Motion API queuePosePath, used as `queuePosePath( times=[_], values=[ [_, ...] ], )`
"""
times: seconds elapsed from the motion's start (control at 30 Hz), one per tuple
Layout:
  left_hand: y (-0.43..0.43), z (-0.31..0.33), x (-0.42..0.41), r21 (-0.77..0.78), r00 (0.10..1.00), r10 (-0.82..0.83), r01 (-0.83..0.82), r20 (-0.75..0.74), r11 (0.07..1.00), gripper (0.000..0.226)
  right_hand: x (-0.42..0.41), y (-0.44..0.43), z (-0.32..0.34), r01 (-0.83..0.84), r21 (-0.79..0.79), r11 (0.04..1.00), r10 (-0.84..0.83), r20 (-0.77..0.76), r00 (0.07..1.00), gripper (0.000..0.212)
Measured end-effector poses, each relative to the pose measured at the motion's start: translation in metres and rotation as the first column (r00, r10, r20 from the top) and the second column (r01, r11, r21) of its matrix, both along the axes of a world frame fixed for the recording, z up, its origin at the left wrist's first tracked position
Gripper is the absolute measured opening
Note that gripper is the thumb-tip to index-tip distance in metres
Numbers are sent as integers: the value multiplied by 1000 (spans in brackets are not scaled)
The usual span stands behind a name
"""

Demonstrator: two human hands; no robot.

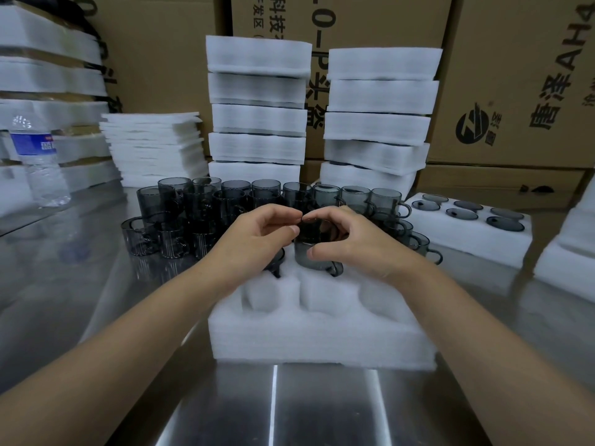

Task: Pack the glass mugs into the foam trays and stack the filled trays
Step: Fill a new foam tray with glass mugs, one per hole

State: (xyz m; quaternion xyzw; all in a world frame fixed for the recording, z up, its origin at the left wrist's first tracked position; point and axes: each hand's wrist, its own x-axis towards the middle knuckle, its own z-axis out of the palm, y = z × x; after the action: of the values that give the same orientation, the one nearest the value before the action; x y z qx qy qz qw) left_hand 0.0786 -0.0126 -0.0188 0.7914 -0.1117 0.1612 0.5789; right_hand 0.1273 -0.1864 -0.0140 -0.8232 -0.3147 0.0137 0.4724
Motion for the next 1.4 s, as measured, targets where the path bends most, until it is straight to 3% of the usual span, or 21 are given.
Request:
queuePosePath(
  times=[0.3,0.53,0.63,0.7,0.77,1.03,1.4],
  values=[
    [2,-3,3,39,999,-52,51,12,998,26,4,-3,0,7,-116,993,-15,-70,997,56],
    [2,-4,4,42,996,-84,83,27,996,26,1,-4,-3,42,-159,986,-43,-2,999,46],
    [1,-5,3,97,997,-70,67,32,993,23,2,0,-1,192,-62,979,-190,29,981,42],
    [2,-6,3,156,998,-46,40,34,987,22,4,0,-1,339,-145,930,-324,116,939,43],
    [3,-6,3,225,999,-29,24,20,974,21,6,0,-1,381,-238,893,-355,146,923,44],
    [3,-4,4,256,987,-60,97,-149,962,33,7,-1,-4,359,-267,894,-331,147,932,38],
    [3,-2,5,249,977,-24,77,-212,966,28,8,-2,-4,305,-242,921,-282,126,951,24]
  ],
)
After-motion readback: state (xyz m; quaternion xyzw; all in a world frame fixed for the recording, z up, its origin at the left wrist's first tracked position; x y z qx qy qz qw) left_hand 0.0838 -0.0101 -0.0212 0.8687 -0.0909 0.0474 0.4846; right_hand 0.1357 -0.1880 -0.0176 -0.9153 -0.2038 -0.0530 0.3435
